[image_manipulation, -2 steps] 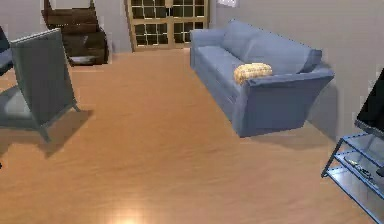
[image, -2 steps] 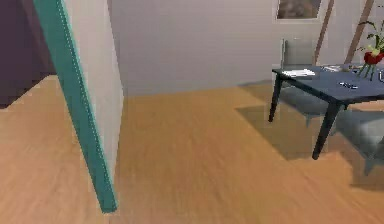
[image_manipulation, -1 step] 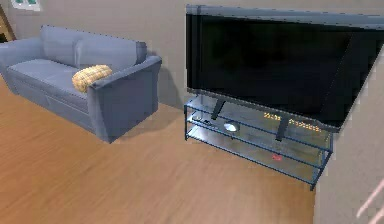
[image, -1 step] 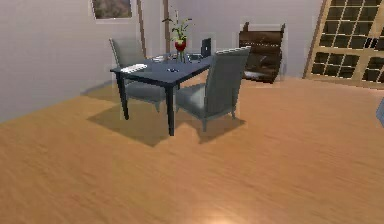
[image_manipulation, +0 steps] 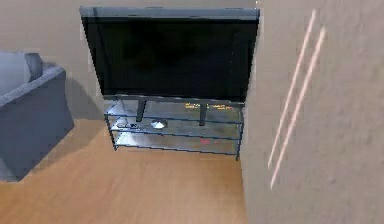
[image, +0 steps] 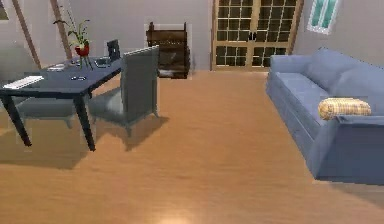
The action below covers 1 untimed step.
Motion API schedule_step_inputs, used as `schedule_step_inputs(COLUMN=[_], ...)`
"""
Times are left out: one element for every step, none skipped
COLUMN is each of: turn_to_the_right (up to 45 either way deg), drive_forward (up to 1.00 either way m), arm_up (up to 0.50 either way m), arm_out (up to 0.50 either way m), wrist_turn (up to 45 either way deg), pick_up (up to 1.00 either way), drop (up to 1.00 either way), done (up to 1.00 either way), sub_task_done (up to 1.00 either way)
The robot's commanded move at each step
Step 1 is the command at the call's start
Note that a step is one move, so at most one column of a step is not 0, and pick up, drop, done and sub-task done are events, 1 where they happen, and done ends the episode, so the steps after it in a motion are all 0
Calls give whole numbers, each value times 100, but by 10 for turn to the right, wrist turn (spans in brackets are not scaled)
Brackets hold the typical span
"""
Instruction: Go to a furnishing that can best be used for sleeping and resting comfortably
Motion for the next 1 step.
schedule_step_inputs(turn_to_the_right=[0], drive_forward=[15], arm_up=[0], arm_out=[0], wrist_turn=[0], pick_up=[0], drop=[0], done=[0], sub_task_done=[0])
